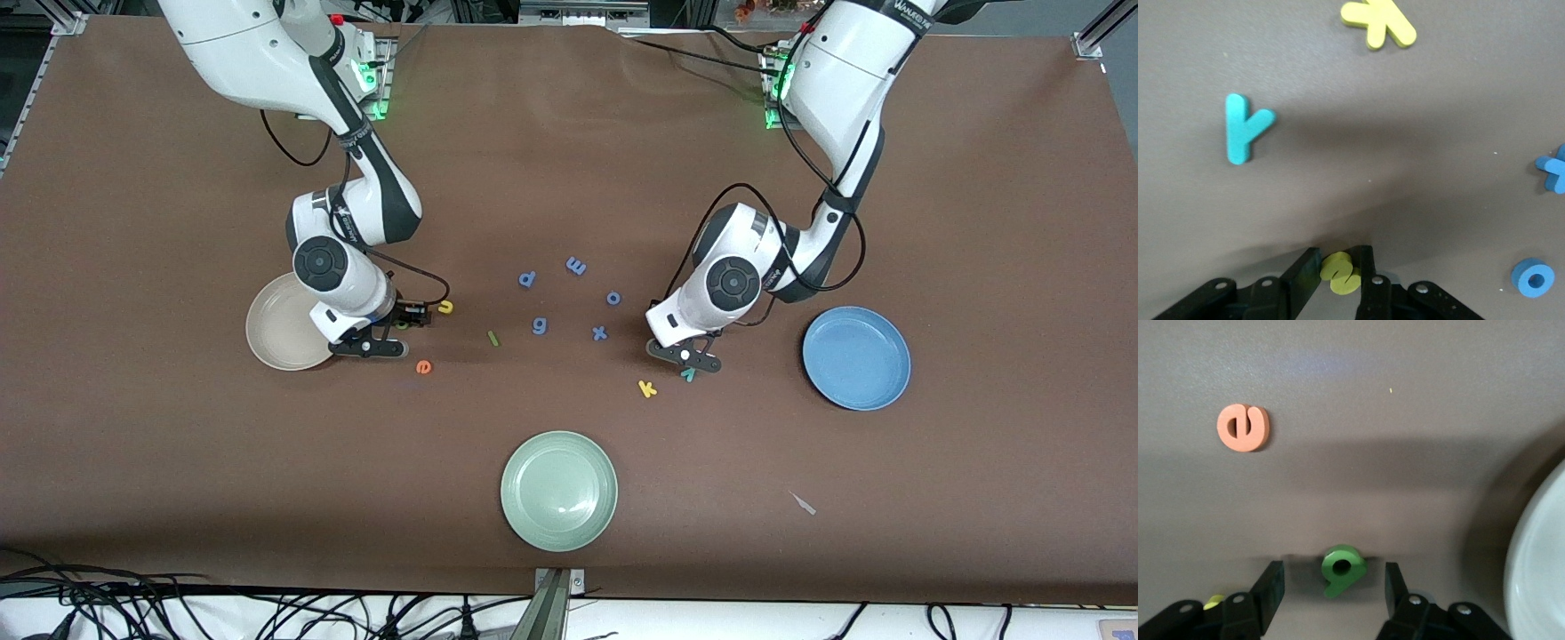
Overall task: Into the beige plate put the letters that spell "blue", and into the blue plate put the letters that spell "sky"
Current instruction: 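Drop the 2 on the blue plate while the right gripper carries the 9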
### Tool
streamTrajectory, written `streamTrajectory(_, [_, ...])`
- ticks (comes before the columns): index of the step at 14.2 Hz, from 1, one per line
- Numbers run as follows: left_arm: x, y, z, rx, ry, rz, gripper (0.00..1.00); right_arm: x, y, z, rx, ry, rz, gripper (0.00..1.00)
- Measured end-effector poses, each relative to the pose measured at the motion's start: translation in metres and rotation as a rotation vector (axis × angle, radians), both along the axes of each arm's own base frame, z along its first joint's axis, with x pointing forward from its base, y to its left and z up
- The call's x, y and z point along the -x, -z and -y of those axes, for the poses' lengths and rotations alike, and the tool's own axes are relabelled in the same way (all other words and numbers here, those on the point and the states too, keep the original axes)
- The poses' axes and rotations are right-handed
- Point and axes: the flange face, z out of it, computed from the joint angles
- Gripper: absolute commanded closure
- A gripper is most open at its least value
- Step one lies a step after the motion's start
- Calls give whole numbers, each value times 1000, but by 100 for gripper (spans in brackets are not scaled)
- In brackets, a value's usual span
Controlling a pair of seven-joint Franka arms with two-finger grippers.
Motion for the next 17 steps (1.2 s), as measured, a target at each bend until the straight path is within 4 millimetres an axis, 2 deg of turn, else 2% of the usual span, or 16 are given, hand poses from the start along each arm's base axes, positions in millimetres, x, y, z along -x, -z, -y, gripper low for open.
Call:
streamTrajectory(1, [-8, -10, -9, 3, -17, 14, 100, 1, 1, 0, 1, 0, -2, 49])
streamTrajectory(2, [-19, -25, -27, 7, -43, 30, 100, 1, 3, 1, 2, 0, -4, 53])
streamTrajectory(3, [-31, -42, -52, 10, -54, 39, 100, 2, 4, 1, 2, 0, -5, 53])
streamTrajectory(5, [-52, -66, -121, 23, -27, 52, 100, 2, 6, 2, 4, 2, -7, 63])
streamTrajectory(6, [-57, -69, -160, 28, -9, 52, 100, 2, 6, 2, 3, 2, -7, 68])
streamTrajectory(7, [-59, -67, -193, 31, -2, 48, 100, 1, 5, 2, 2, 3, -5, 70])
streamTrajectory(9, [-55, -55, -242, 32, 3, 25, 100, 1, 5, 2, 1, 5, -5, 77])
streamTrajectory(10, [-52, -49, -256, 21, 19, 15, 97, 1, 5, 3, 0, 7, -5, 80])
streamTrajectory(11, [-49, -44, -267, -1, 36, 8, 74, 1, 5, 3, 0, 8, -5, 80])
streamTrajectory(12, [-46, -41, -272, -19, 53, 3, 45, 0, 4, 3, -1, 9, -4, 81])
streamTrajectory(13, [-45, -40, -273, -27, 60, 2, 32, -2, 3, 3, -1, 11, -1, 81])
streamTrajectory(15, [-46, -40, -271, -29, 65, 8, 30, -9, -3, 6, -2, 18, 0, 81])
streamTrajectory(17, [-46, -40, -270, -28, 68, 15, 30, -20, -19, 10, 14, 25, -43, 81])
